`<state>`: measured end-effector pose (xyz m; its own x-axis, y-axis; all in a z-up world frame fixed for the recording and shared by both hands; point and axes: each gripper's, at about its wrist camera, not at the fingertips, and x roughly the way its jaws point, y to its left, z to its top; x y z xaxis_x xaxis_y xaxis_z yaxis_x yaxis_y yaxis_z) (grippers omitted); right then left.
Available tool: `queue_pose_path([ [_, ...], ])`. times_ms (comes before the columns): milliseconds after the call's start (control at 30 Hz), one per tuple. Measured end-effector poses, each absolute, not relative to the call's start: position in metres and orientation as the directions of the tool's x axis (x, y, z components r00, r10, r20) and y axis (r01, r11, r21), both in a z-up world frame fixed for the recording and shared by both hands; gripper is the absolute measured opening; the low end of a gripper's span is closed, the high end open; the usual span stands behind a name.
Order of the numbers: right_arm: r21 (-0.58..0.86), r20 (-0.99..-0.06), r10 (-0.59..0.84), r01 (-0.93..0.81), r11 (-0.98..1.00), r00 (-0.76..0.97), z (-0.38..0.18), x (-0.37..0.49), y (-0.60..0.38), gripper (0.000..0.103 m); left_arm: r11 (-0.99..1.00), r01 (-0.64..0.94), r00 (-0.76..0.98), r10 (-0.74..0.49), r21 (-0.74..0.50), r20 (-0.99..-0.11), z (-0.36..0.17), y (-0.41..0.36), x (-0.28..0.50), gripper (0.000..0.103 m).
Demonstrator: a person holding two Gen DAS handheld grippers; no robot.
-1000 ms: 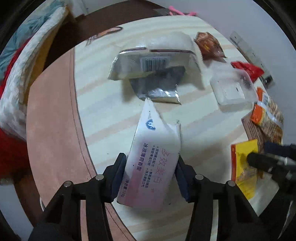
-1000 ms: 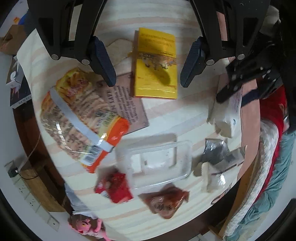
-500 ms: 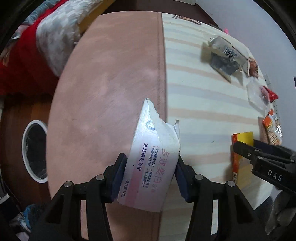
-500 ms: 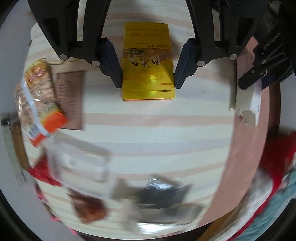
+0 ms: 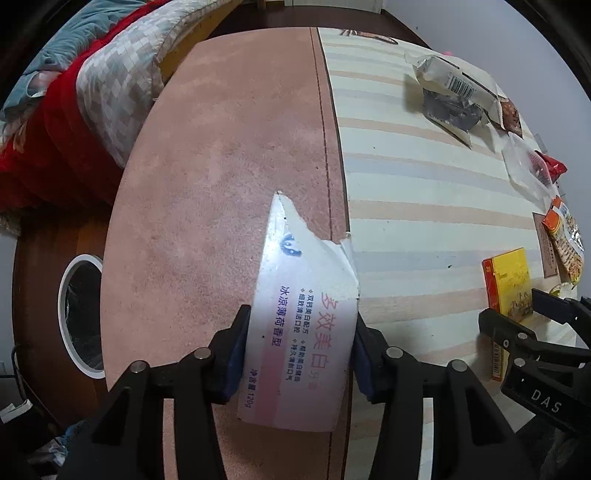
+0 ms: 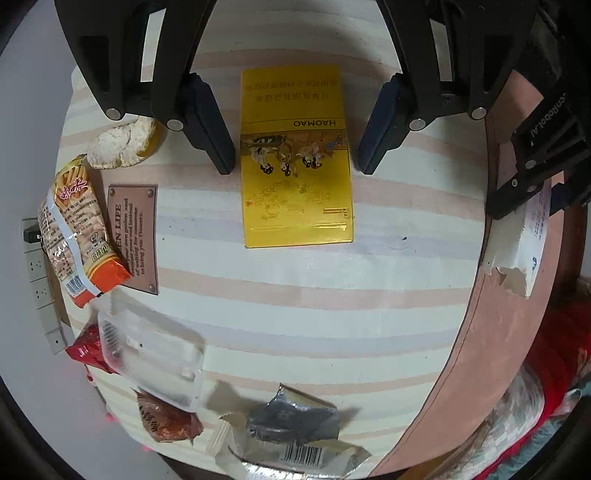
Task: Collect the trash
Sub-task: 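Grasp the yellow cigarette box with the right tool while the left tool grasps the tissue box, then carry both boxes over the white bin and open both tools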
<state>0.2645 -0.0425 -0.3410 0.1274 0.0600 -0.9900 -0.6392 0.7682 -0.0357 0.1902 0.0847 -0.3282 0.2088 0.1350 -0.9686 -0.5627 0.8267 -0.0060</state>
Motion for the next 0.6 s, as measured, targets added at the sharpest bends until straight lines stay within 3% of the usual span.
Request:
queue_pose_path([
  [100,-0.025,-0.987,0.083,-0.634,0.773,0.141,-0.337,0.253,-0.049,0.058,0.818,-0.575,0.219,0.152,-0.002,-0.964,-0.321,0.074,0.178,0.044],
  [267,0.037,-0.98,0.15,-0.619,0.784,0.131,-0.318,0.238,-0.067,0.058,0.805,-0.593,0.29,0.187,-0.023,-0.939,-0.287,0.077,0.149,0.044],
  [600,0.161,-0.916,0.369,-0.699,0.697,0.157,-0.222,0.186,-0.033,0.058,0.747,-0.663,0.441,0.334,-0.051,-0.833,-0.188,0.115,0.072,0.044],
])
